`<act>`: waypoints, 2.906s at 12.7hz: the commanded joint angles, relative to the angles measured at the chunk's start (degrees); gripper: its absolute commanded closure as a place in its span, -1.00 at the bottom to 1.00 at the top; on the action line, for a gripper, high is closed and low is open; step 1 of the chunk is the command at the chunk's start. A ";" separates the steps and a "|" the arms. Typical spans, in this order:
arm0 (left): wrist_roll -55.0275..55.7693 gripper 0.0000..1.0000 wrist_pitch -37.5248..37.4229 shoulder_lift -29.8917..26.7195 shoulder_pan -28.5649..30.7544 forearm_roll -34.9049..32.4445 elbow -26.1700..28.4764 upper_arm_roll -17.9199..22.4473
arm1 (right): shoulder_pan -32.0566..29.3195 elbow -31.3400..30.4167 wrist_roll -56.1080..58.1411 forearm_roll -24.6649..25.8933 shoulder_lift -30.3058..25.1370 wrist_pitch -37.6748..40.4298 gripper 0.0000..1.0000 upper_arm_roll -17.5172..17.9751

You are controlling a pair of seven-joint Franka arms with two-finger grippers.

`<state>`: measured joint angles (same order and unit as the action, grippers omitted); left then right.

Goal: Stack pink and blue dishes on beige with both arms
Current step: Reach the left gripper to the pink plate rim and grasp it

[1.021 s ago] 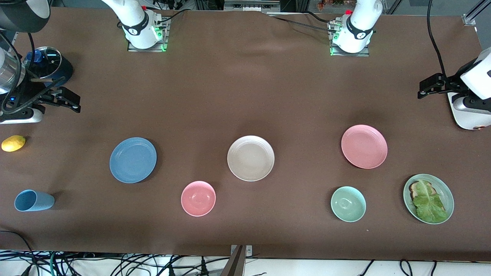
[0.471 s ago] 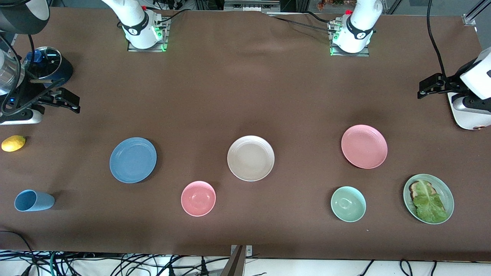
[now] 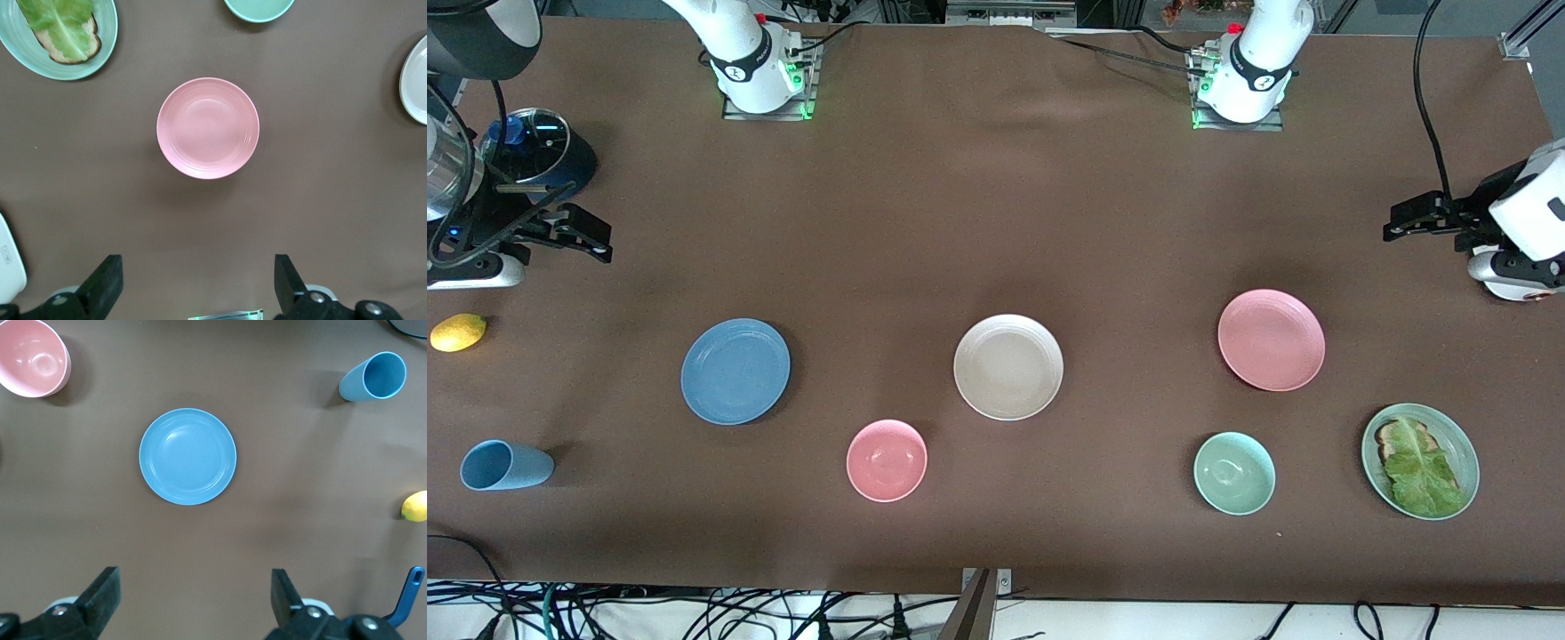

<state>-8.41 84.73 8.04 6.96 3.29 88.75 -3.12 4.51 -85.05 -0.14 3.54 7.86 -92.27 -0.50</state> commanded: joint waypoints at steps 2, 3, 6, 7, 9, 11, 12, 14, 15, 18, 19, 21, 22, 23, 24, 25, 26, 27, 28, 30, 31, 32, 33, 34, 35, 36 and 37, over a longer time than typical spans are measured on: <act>-0.38 -1.00 -1.23 6.27 1.21 1.45 -0.68 -0.48 | -0.20 -0.29 -0.91 -2.39 -1.18 0.16 -1.00 0.42; -1.08 -1.00 -0.80 8.73 1.30 0.32 -0.68 -0.48 | -0.20 -0.29 -0.91 -3.27 -1.18 0.16 -1.00 0.42; -1.26 -1.00 6.12 13.76 1.30 -2.41 2.02 -0.48 | -0.20 -0.29 -0.82 -4.42 -1.27 0.25 -1.00 0.50; -1.61 -1.00 9.89 13.85 1.47 -3.20 4.74 -0.48 | -0.20 -0.29 -0.82 -4.42 -1.36 0.34 -1.00 0.50; -1.70 -1.00 19.46 13.76 1.65 -3.47 12.03 -0.48 | -0.20 -0.29 -0.65 -4.42 -1.36 0.60 -1.00 0.42; -1.79 -1.00 23.89 15.24 2.70 -3.47 14.08 -0.48 | -0.20 -0.29 -0.47 -4.42 -1.36 0.60 -1.00 0.42; -1.79 -1.00 25.47 16.82 2.71 -3.47 14.08 -0.48 | -0.20 -0.29 -0.47 -4.42 -1.36 0.60 -1.00 0.42; -1.79 -1.00 27.76 19.11 2.97 -3.47 14.26 -0.48 | -0.20 -0.29 -0.38 -4.42 -1.36 0.60 -1.00 0.42; -1.87 -1.00 28.99 19.99 3.49 -3.47 14.26 -0.48 | -0.20 -0.29 -0.47 -4.42 -1.36 0.95 -1.00 0.33; -1.87 -1.00 32.42 24.03 4.19 -3.47 13.73 -0.48 | -0.20 -0.29 -0.65 -4.42 -1.36 1.22 -1.00 0.33; -1.87 -1.00 32.78 25.61 4.29 -3.56 13.30 -0.48 | -0.20 -0.29 -0.65 -4.42 -1.36 1.22 -1.00 0.42; -2.74 -1.00 34.44 27.46 4.72 -5.13 13.38 -0.48 | -0.20 -0.29 -0.65 -4.42 -1.36 1.22 -1.00 0.33; -3.54 -1.00 34.62 27.99 4.81 -5.40 13.29 -0.48 | -0.20 -0.29 -0.65 -4.42 -1.36 1.22 -1.00 0.42; -3.63 -0.95 34.71 28.35 4.81 -5.49 13.29 -0.48 | -0.20 -0.29 -0.65 -4.42 -1.36 1.22 -1.00 0.42; -3.46 -0.11 34.63 28.44 4.55 -5.49 13.29 -0.39 | -0.20 -0.29 -0.65 -4.42 -1.36 1.22 -1.00 0.33; -3.46 0.62 34.63 28.44 4.73 -5.58 13.38 -0.39 | -0.20 -0.29 -0.65 -4.42 -1.36 1.22 -1.00 0.33; -3.54 1.00 34.63 28.44 4.38 -5.58 13.38 -0.39 | -0.20 -0.29 -0.65 -4.42 -1.36 1.22 -1.00 0.33; -3.46 1.00 34.63 28.44 4.20 -6.97 13.29 -0.39 | -0.20 -0.29 -0.65 -4.42 -1.36 1.22 -1.00 0.33; -3.28 1.00 34.63 28.44 4.20 -8.47 13.29 -0.48 | -0.20 -0.29 -0.65 -4.42 -1.36 1.31 -1.00 0.24; -2.58 1.00 34.63 28.87 3.67 -8.48 13.12 -0.48 | -0.20 -0.29 -0.65 -4.42 -1.36 1.31 -1.00 0.24; -2.58 1.00 34.63 28.88 3.67 -8.57 13.12 -0.48 | -0.20 -0.29 -0.65 -4.42 -1.36 1.31 -1.00 0.24; -2.49 1.00 34.45 28.79 3.67 -8.48 12.85 -0.48 | -0.20 -0.29 -0.65 -4.42 -1.36 1.31 -1.00 0.41; -2.05 1.00 33.93 28.44 3.50 -8.48 12.42 -0.74 | -0.20 -0.38 -0.65 -4.42 -1.36 1.39 -1.00 0.42; -0.66 1.00 33.66 28.18 2.71 -8.48 12.06 -0.74 | -0.20 -0.29 -0.82 -4.42 -1.27 1.92 -1.00 0.24; 0.23 1.00 32.53 27.65 2.18 -8.39 11.63 -0.83 | -0.20 -0.29 -0.91 -4.42 -1.27 2.01 -1.00 0.24; 0.58 1.00 31.21 26.95 1.83 -7.78 10.84 -0.83 | -0.20 -0.38 -0.91 -4.42 -1.27 2.01 -1.00 0.33; 1.28 1.00 28.68 26.16 1.22 -7.60 9.70 -1.44 | -0.20 -0.38 -0.91 -4.42 -1.27 2.10 -1.00 0.33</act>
<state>-9.29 117.32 35.66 9.59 -3.91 100.35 -4.13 4.58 -84.99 -0.28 -0.02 7.61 -91.01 -0.35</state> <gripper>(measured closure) 0.890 0.000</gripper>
